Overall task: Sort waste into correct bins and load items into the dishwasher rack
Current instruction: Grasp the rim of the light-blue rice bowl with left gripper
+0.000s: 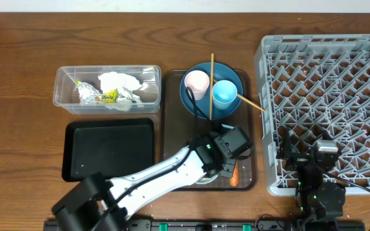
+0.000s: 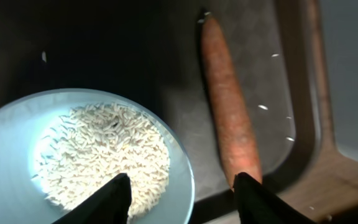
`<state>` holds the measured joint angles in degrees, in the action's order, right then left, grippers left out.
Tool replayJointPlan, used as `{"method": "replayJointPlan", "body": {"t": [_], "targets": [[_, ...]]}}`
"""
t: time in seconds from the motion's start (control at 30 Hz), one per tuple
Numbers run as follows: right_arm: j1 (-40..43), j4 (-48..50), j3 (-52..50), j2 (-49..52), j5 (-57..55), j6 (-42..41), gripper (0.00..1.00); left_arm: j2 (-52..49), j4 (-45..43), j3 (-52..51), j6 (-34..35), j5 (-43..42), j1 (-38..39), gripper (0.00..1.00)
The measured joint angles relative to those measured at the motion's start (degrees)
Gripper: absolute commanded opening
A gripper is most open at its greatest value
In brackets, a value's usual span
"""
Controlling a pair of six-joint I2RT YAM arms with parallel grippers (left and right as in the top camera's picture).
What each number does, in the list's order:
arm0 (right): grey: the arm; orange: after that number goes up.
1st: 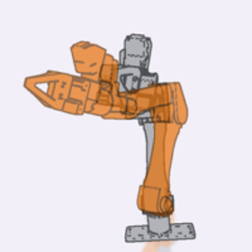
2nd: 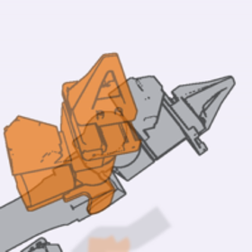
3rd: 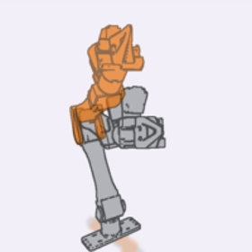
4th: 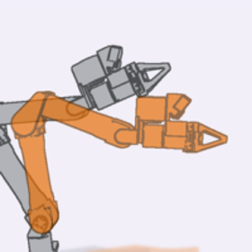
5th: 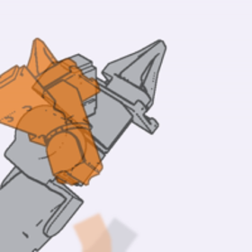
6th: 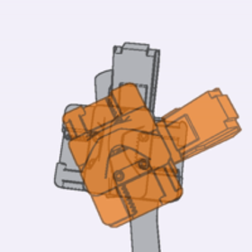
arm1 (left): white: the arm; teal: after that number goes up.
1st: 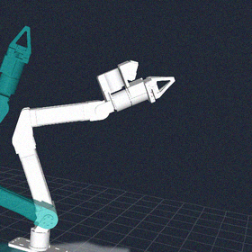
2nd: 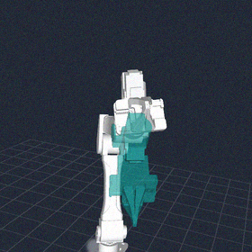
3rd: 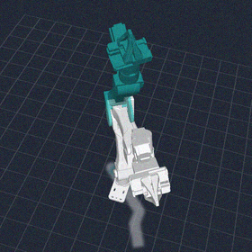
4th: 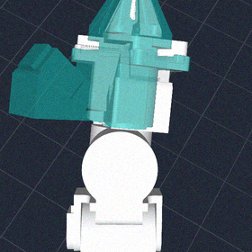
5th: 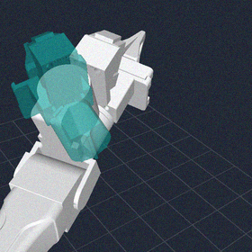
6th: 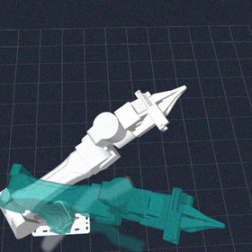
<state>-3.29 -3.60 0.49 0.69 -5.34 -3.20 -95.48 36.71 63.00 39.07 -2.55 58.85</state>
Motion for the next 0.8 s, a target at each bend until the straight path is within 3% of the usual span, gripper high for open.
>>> {"method": "replayJointPlan", "body": {"t": [0.07, 0.2, 0.47, 0.63, 0.8], "targets": [[0.0, 0.0, 0.0, 0.0, 0.0, 0.0, 0.99, -1.11, -0.15, 0.0, 0.15, 0.2, 0.17, 0.53], [0.0, 0.0, 0.0, 0.0, 0.0, 0.0, 0.99, -3.37, -0.17, 0.0, 0.9, 1.25, 0.61, 0.43], [0.0, 0.0, 0.0, 0.0, 0.0, 0.0, 0.99, -4.66, -0.5, 0.0, 1.66, 2.19, 1.03, 0.36], [0.0, 0.0, 0.0, 0.0, 0.0, 0.0, 0.99, -4.72, -0.96, -0.02, 1.92, 3.08, 1.81, 0.21], [0.0, 0.0, 0.02, 0.0, 0.0, 0.0, 0.99, -5.03, -0.96, -0.02, 1.84, 3.85, 2.12, 0.19]]}}
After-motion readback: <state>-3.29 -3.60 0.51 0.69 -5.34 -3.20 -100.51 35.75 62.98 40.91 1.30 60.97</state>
